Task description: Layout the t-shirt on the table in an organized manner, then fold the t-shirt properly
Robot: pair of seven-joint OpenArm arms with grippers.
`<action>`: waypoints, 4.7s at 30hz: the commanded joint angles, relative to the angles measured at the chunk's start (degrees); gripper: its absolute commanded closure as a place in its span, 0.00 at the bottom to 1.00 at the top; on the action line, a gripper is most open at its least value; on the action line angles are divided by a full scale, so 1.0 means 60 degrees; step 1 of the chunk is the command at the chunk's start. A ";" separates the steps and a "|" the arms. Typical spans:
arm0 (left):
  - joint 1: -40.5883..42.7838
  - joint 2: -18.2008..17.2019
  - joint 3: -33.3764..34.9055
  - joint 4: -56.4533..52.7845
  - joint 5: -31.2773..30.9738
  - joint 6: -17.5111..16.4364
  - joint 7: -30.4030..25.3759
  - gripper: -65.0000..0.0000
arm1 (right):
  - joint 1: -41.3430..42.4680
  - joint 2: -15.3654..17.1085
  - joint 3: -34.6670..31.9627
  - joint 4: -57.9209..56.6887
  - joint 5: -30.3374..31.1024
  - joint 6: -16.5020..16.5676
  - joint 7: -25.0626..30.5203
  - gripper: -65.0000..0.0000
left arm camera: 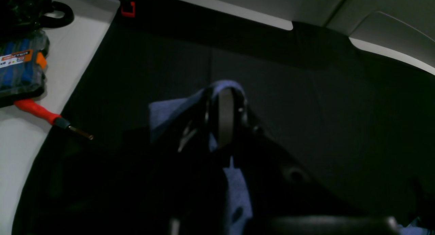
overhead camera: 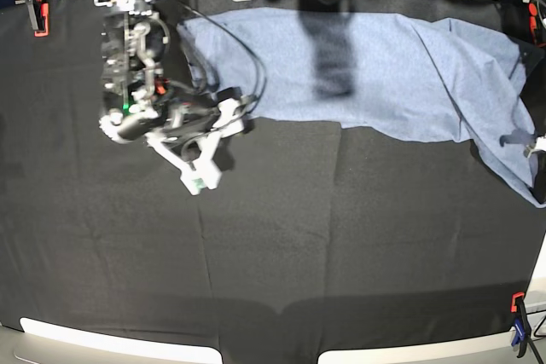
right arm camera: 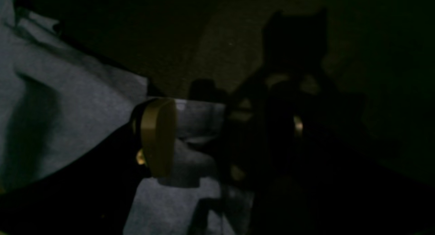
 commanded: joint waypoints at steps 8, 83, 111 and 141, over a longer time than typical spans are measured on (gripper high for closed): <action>-0.0098 -0.0189 -0.0040 0.0131 -0.0189 -0.0033 -0.0219 1.00 | -0.0459 -0.0073 0.0000 0.0164 0.1082 0.0036 0.0127 0.39; -0.6900 -0.1060 0.3821 -0.8644 0.2911 0.0109 -0.3501 1.00 | 0.6437 0.0393 0.0011 -1.0699 -0.1290 0.0492 0.4681 0.92; -0.6900 -0.1060 0.3821 -0.8644 0.2911 0.0113 -0.3286 1.00 | 0.7144 0.0397 -0.0466 -1.0706 -0.2448 0.0612 0.7096 0.50; -0.6903 -0.1056 0.3821 -0.8644 0.2754 0.0109 -0.3304 1.00 | 0.8123 -0.0047 -0.1031 -1.0182 -0.4084 -0.0576 0.8109 1.00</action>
